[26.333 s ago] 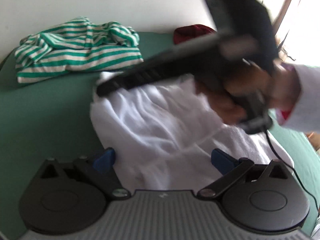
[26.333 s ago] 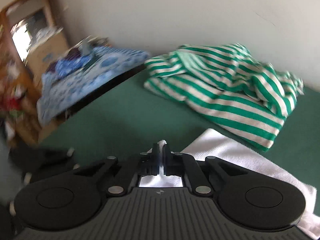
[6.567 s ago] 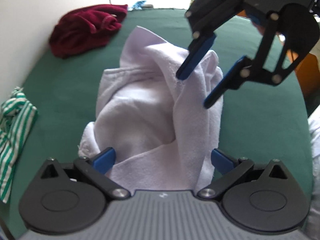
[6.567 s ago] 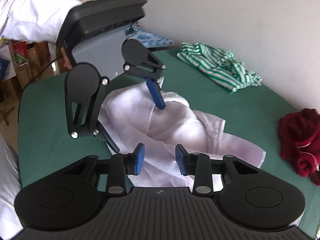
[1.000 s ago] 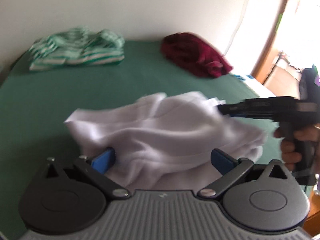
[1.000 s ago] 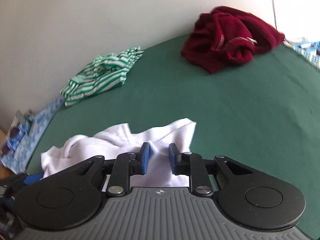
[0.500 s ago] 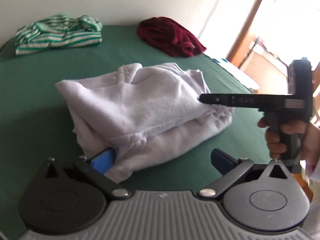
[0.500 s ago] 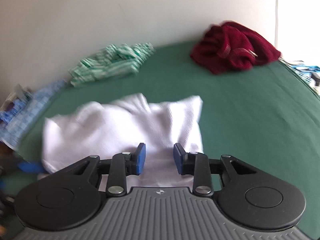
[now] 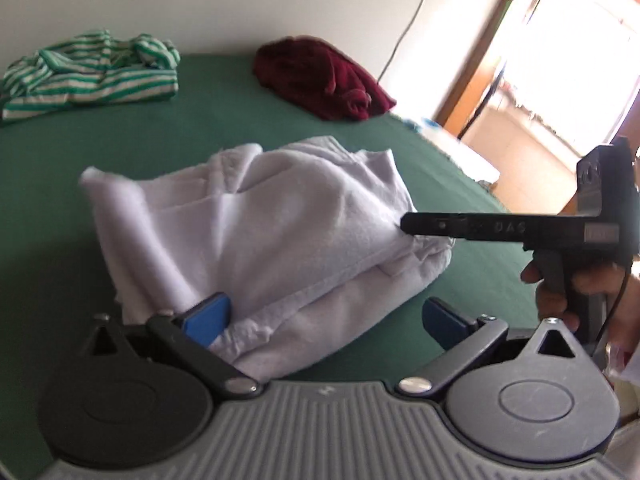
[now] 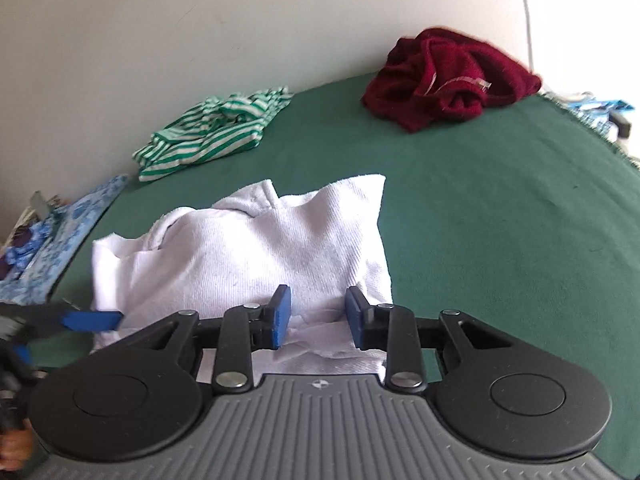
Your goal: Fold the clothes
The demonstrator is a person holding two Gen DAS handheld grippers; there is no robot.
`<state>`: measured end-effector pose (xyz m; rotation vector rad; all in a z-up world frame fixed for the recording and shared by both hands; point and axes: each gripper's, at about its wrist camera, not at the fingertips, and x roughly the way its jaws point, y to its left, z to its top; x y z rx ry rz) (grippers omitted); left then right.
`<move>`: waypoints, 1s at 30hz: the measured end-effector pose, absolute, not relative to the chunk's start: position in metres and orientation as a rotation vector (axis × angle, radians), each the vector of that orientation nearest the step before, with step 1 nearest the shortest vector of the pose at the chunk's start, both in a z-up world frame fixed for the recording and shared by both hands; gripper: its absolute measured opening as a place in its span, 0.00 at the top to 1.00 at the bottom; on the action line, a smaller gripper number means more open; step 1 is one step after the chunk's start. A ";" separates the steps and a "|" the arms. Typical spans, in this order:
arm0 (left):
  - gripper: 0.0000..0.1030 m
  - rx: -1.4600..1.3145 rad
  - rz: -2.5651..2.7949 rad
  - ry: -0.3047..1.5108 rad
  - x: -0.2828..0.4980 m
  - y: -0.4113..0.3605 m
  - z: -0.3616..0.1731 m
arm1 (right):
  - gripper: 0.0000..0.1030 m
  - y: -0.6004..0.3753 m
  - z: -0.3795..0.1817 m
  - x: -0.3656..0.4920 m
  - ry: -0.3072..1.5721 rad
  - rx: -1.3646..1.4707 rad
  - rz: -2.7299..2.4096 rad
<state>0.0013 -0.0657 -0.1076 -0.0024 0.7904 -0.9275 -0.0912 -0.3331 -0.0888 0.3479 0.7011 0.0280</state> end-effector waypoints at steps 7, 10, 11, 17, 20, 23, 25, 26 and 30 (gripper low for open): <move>0.01 -0.045 -0.821 0.815 -0.011 -0.048 -0.079 | 0.60 -0.381 -0.081 -0.080 0.801 0.489 0.157; 0.01 -0.190 -0.704 0.815 -0.004 -0.023 -0.077 | 0.59 -0.403 -0.086 -0.072 0.846 0.564 0.215; 0.01 -0.246 -0.673 0.833 0.002 -0.017 -0.080 | 0.59 -0.410 -0.087 -0.070 0.861 0.589 0.234; 0.01 -0.461 -0.650 0.933 0.026 -0.001 -0.102 | 0.59 -0.416 -0.107 -0.051 0.964 0.694 0.343; 0.01 -0.492 -0.673 0.968 0.032 0.001 -0.110 | 0.58 -0.415 -0.108 -0.050 0.976 0.720 0.356; 0.01 -0.551 -0.708 0.989 0.038 0.010 -0.118 | 0.57 -0.414 -0.108 -0.050 0.979 0.741 0.358; 0.01 -0.583 -0.726 1.008 0.042 0.017 -0.121 | 0.56 -0.413 -0.107 -0.051 0.981 0.755 0.359; 0.01 -0.574 -0.719 1.014 0.044 0.020 -0.120 | 0.55 -0.413 -0.107 -0.051 0.982 0.762 0.359; 0.01 -0.540 -0.744 1.010 0.048 0.029 -0.120 | 0.49 -0.411 -0.107 -0.051 0.984 0.791 0.363</move>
